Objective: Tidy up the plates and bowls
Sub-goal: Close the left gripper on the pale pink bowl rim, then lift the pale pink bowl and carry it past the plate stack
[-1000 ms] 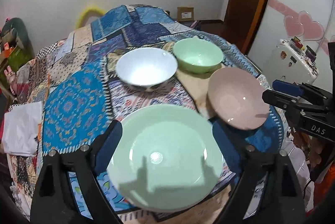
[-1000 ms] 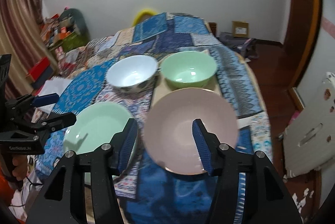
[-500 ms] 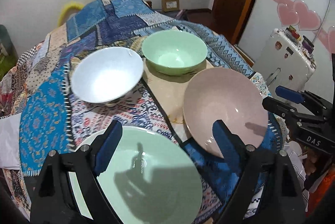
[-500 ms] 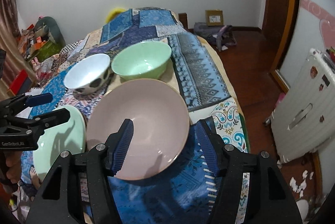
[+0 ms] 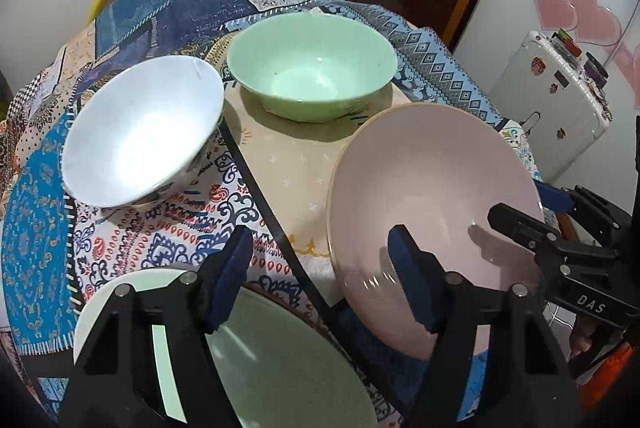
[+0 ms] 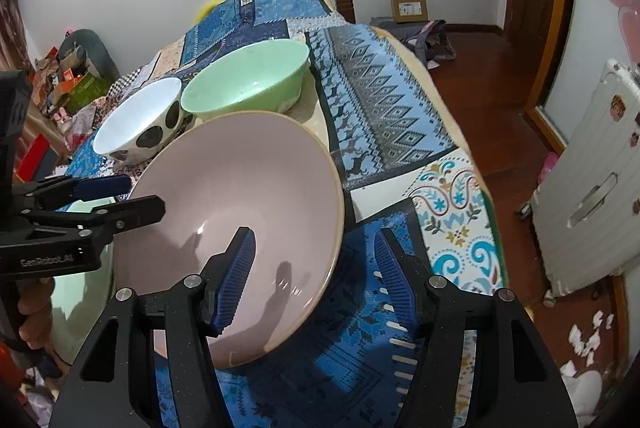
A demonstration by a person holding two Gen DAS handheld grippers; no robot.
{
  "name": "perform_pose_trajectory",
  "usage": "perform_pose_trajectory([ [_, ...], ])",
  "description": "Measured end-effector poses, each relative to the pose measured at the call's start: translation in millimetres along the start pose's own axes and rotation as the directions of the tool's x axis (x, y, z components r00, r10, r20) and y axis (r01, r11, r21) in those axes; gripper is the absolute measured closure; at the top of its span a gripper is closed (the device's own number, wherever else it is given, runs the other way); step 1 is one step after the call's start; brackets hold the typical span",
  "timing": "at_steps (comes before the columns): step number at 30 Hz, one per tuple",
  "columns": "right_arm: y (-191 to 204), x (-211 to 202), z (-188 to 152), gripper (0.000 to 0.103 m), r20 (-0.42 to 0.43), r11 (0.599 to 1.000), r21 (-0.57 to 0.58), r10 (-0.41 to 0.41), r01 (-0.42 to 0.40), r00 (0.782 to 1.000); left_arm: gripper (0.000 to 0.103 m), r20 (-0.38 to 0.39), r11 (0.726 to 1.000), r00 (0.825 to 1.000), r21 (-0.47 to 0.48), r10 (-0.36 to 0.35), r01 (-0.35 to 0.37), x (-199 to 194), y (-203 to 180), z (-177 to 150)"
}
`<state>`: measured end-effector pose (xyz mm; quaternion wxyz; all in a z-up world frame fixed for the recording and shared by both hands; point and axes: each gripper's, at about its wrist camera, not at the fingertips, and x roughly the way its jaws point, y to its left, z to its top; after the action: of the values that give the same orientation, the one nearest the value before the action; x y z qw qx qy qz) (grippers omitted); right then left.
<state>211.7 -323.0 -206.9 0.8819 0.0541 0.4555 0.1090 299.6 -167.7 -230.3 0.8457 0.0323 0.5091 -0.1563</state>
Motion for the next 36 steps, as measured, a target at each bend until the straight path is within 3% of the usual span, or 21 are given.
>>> perform_pose_trajectory([
  [2,-1.3,3.2,-0.8,0.055,-0.013,1.000,0.005,0.018,-0.018,1.000,0.036,-0.007,1.000,1.000,-0.003,-0.006,0.006,4.5,0.2,0.6],
  [6,-1.7,6.9,-3.4,0.067,-0.024,0.999,0.002,0.035,-0.035,0.999,0.057,-0.047,1.000,0.999,-0.001,-0.020,0.020,16.9,-0.6,1.2],
  [10,-1.6,11.4,-4.9,0.084,-0.040,0.998,0.003,0.059,-0.059,0.997,0.069,-0.045,0.999,0.999,0.011,-0.029,0.030,20.4,-5.0,-0.3],
  [13,-1.1,11.8,-6.3,0.085,-0.041,0.998,0.003,0.057,-0.057,0.998,0.082,-0.067,0.997,0.995,0.018,-0.069,0.070,21.7,-10.1,-0.9],
  [25,4.7,7.0,-1.2,0.086,-0.043,0.999,0.009,0.051,-0.050,0.998,0.082,-0.083,0.997,0.993,-0.011,-0.080,0.079,15.3,-10.4,-5.5],
  [36,22.8,-15.3,3.3,0.086,-0.011,0.998,-0.009,0.065,-0.065,0.998,0.082,-0.021,0.997,0.997,-0.024,-0.073,0.073,-25.4,-6.0,-12.9],
])
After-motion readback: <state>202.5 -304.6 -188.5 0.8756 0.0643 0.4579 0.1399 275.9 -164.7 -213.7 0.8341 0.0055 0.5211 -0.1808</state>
